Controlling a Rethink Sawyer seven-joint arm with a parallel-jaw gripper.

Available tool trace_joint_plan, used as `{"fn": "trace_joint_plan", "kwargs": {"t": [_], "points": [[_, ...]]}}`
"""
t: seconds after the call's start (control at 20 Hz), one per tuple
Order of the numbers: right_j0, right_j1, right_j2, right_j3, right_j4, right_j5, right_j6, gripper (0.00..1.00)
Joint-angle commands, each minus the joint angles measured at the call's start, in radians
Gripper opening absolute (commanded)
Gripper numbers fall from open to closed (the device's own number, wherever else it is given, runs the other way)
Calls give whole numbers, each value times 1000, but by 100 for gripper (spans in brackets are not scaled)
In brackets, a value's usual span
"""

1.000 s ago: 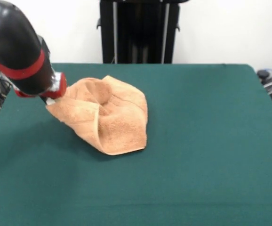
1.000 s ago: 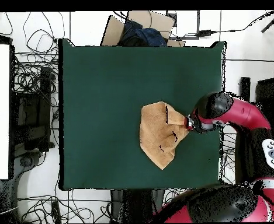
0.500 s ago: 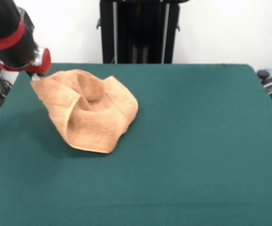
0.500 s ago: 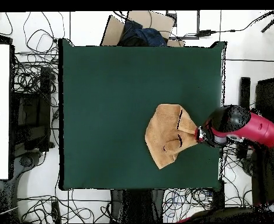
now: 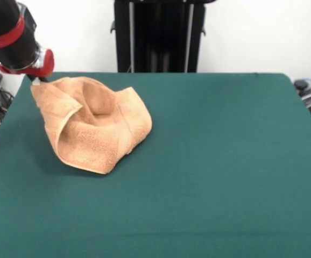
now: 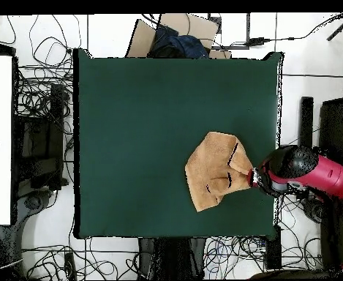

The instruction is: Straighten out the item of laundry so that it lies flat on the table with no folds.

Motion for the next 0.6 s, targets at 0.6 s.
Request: {"fn": "trace_joint_plan", "kwargs": {"t": [0.6], "points": [[143, -59, -17, 240, -24, -195, 200, 0]]}}
